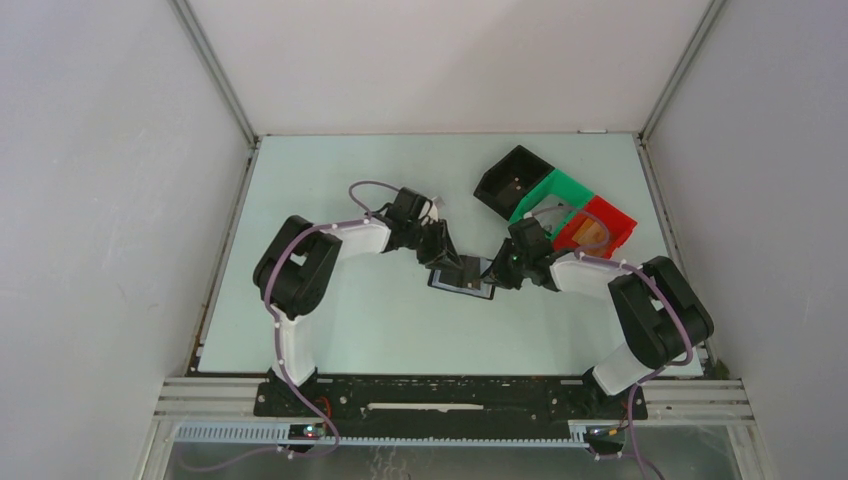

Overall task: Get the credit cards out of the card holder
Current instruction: Remove the credit card from the card holder.

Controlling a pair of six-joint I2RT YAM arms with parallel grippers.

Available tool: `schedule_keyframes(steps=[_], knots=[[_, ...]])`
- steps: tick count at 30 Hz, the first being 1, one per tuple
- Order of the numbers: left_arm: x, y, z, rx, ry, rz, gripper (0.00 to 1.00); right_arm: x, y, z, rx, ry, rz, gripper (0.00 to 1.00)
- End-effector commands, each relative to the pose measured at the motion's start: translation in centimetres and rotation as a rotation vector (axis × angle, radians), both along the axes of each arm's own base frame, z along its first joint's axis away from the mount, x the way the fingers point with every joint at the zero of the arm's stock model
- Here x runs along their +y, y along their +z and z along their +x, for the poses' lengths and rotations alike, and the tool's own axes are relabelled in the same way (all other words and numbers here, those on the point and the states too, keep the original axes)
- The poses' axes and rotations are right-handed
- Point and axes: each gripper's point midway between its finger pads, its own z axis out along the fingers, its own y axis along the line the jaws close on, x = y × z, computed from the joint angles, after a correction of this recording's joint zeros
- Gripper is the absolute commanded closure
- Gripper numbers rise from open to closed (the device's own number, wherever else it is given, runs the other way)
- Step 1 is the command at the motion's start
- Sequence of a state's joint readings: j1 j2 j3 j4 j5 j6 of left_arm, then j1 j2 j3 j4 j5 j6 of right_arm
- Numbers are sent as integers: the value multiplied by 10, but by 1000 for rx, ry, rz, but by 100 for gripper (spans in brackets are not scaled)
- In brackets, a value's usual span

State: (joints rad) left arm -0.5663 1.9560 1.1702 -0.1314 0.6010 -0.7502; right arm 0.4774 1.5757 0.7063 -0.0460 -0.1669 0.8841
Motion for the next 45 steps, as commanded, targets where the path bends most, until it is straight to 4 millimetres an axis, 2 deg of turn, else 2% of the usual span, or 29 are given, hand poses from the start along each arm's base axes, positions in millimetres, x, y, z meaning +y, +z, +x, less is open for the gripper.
schedule_keyframes(steps=[1,14,26,28,32,39,45], knots=[[0,-3,-3,-6,7,-6,68,11,9,9,-30,7,26,76],[4,-3,-8,-13,34,-12,72,13,7,6,-21,3,21,76],[-7,-9,-18,9,41,-51,77,14,7,7,-23,1,22,76],[-7,-9,-18,9,40,-51,81,13,7,6,-21,-1,20,76],[-6,-6,-15,-1,40,-53,98,12,6,6,-18,-2,17,76],[-2,-4,-14,27,-34,-49,100,6,-12,2,20,-17,-15,77],[5,-1,-5,23,-85,-18,100,-4,-27,-5,49,-40,-39,77]])
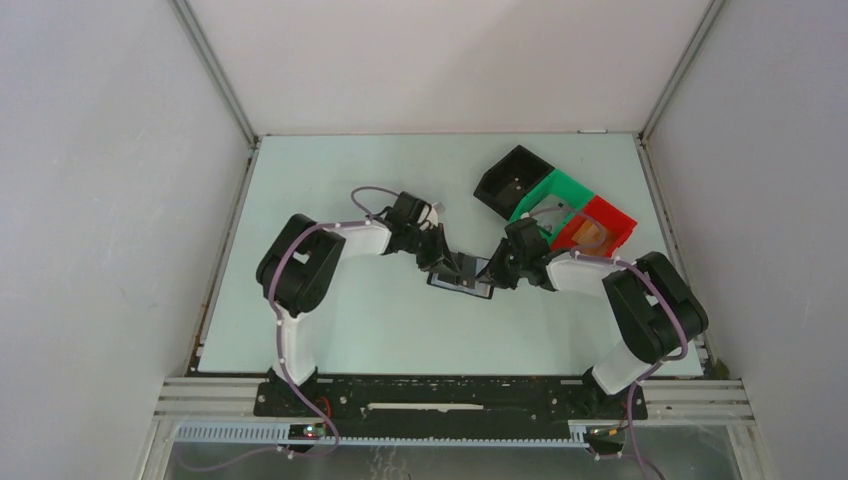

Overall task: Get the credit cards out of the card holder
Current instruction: Remove the credit card from the card holder.

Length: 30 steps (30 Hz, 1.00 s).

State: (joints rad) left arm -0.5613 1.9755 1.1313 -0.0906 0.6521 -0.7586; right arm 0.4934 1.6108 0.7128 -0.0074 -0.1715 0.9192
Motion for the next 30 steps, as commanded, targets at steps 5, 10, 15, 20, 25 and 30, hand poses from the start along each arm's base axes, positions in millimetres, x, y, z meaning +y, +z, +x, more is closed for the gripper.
schedule_keyframes(steps=[5,10,15,20,25,30], knots=[[7,12,7,-6,-97,-2,100,-23,-29,-10,52,-50,-78,78],[15,12,7,-1,-103,0,100,-31,-29,-11,51,-66,-81,78],[23,21,6,-24,-95,6,100,-33,-22,-10,37,-65,-80,78],[31,34,5,-56,-91,14,100,-29,4,-7,-22,-44,-37,76],[28,62,-1,-95,-112,-42,100,-23,50,-1,-153,-7,28,48],[23,95,-13,-122,-158,-147,100,-8,98,-1,-267,99,187,40]])
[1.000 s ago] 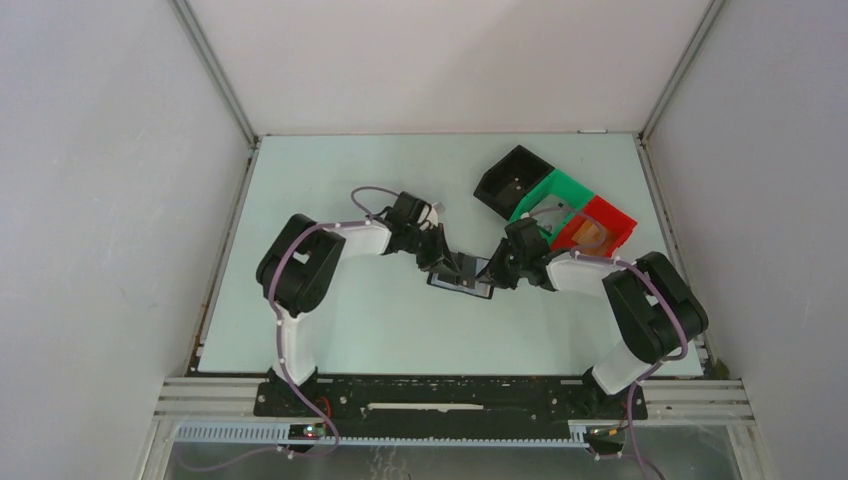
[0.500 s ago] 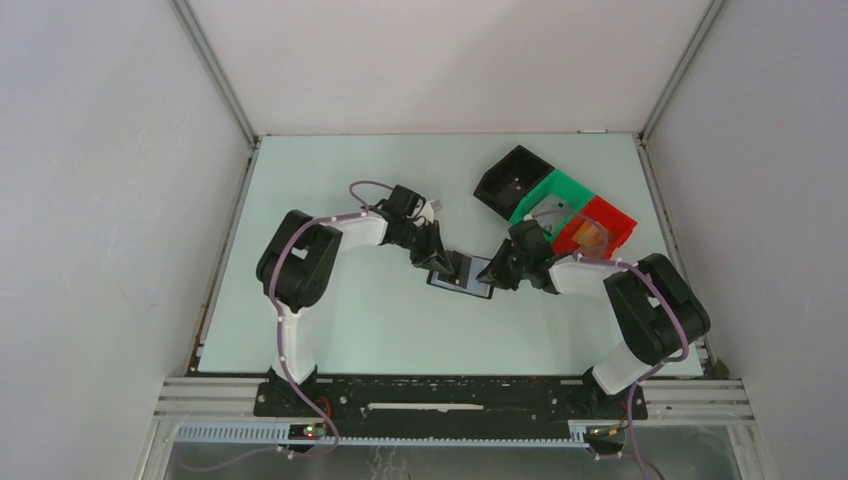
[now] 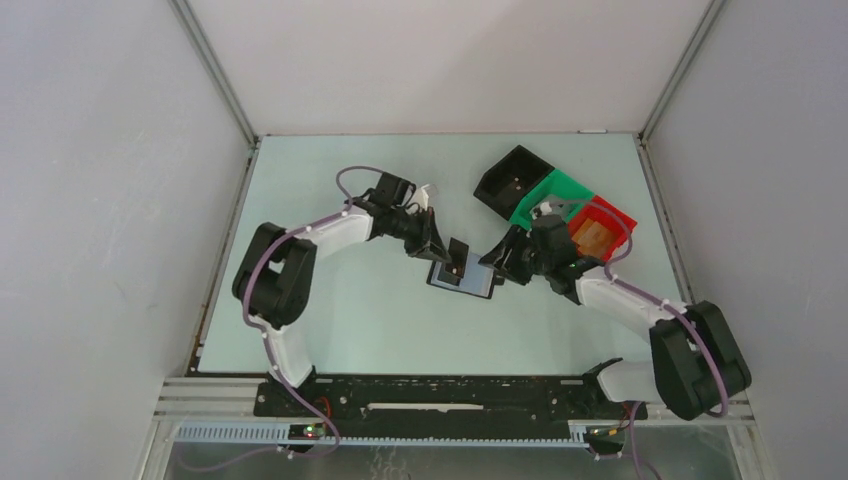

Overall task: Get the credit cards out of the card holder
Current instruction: Remove the credit card from the card holder, then place the credit card in the storage box.

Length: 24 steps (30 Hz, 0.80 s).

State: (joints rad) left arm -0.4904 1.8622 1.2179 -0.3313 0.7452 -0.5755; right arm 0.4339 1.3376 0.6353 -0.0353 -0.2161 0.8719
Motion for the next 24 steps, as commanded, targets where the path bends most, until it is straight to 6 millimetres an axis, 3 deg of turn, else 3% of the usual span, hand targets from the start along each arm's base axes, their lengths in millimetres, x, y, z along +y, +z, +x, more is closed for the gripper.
schedule_keyframes(steps=[1,8,17,21,24], knots=[[-3,46,-18,-55,-71,-133,100,15,46,2,-132,122,132,39],[-9,83,-30,-79,-126,-270,100,34,96,-3,-250,239,331,37],[-15,106,-32,-88,-142,-358,100,41,112,-6,-276,285,406,39],[-16,111,-32,-87,-140,-378,100,43,112,-7,-272,298,416,50],[-17,113,-31,-89,-138,-387,100,43,116,-8,-283,302,421,65]])
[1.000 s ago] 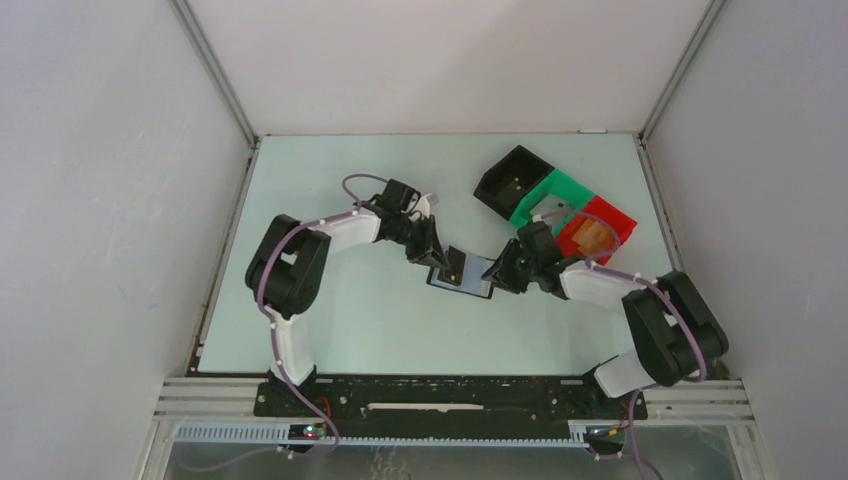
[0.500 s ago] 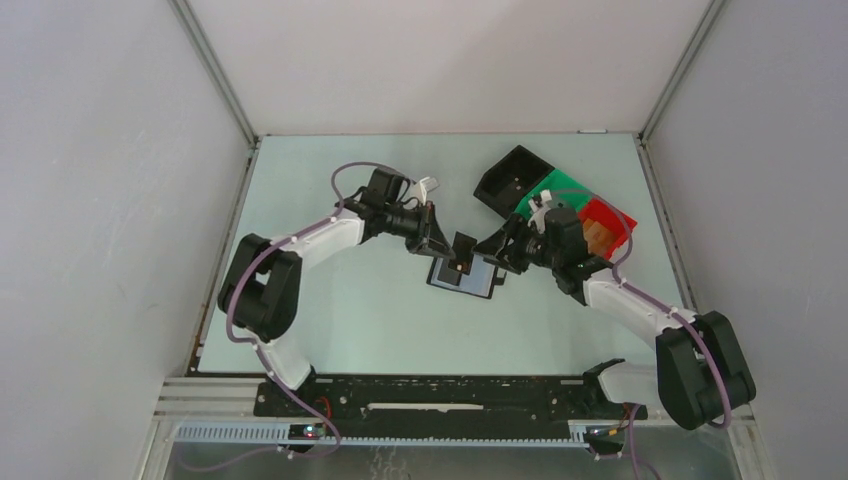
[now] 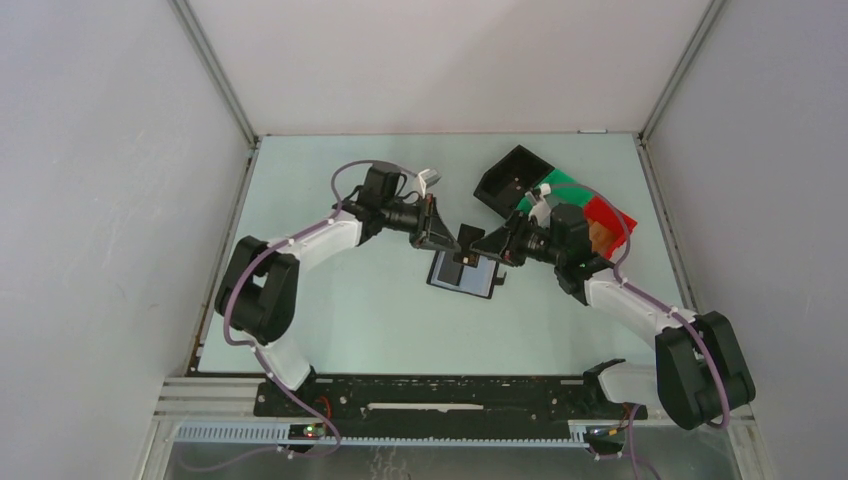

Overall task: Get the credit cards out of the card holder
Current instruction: Place the credit card in the storage box.

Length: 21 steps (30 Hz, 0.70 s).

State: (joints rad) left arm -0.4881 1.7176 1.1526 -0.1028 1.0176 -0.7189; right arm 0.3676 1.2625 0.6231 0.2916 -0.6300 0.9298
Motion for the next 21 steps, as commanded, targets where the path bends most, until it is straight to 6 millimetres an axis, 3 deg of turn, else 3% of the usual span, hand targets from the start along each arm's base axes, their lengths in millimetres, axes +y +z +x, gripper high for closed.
schedule_keyframes(steps=[1,7,10,14,21], knots=[[0,24,-6,-39,-17,-68,100,4,17,-2,-57,33,45,70],[-1,26,-5,-29,-15,-77,100,3,22,-2,-71,28,49,100],[-1,27,-4,-31,-14,-79,96,0,23,-2,-72,10,41,100],[-1,26,-1,-27,2,-71,74,-9,27,1,-83,-39,24,100],[12,23,15,-70,89,28,61,-44,31,22,-72,-217,-92,100]])
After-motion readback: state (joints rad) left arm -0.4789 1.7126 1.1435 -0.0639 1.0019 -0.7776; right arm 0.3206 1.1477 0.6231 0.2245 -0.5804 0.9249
